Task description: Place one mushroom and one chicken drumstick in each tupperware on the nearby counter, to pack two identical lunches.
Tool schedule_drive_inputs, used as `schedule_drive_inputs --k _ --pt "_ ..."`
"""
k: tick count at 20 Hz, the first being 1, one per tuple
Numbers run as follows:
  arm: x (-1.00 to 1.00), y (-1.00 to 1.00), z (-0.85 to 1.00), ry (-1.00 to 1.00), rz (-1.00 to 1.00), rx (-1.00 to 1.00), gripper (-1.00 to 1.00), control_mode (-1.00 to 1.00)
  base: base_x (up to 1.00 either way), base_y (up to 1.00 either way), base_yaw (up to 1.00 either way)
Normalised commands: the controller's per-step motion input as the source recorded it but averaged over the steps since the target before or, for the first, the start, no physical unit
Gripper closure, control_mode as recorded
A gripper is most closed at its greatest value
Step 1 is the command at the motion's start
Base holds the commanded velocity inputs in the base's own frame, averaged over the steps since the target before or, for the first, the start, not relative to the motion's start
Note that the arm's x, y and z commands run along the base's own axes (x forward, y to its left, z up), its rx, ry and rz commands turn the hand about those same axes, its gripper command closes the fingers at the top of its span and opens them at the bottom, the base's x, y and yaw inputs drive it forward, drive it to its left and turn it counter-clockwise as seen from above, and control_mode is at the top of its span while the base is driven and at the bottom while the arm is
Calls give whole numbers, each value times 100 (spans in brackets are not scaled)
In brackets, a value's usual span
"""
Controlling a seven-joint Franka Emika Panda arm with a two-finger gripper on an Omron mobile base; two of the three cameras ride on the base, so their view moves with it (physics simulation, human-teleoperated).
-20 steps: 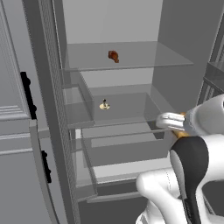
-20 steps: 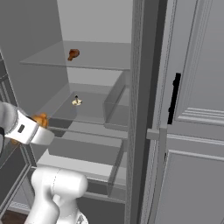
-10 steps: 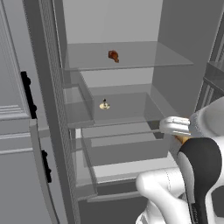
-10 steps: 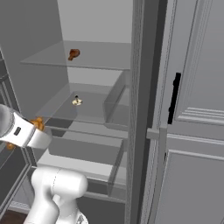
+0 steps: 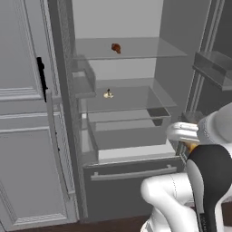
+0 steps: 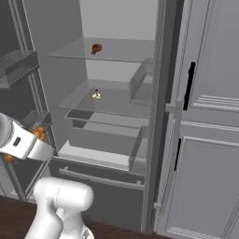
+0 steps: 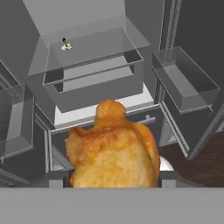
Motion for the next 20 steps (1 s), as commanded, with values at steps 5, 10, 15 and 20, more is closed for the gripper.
schedule_drive_inputs --k 5,10,15,20 --pt "0 0 0 0 0 0 100 100 -76 35 8" --pt "0 0 0 0 0 0 100 100 -39 67 6" --pt "0 0 0 0 0 0 100 100 0 100 6" --pt "0 0 0 0 0 0 100 100 0 100 14"
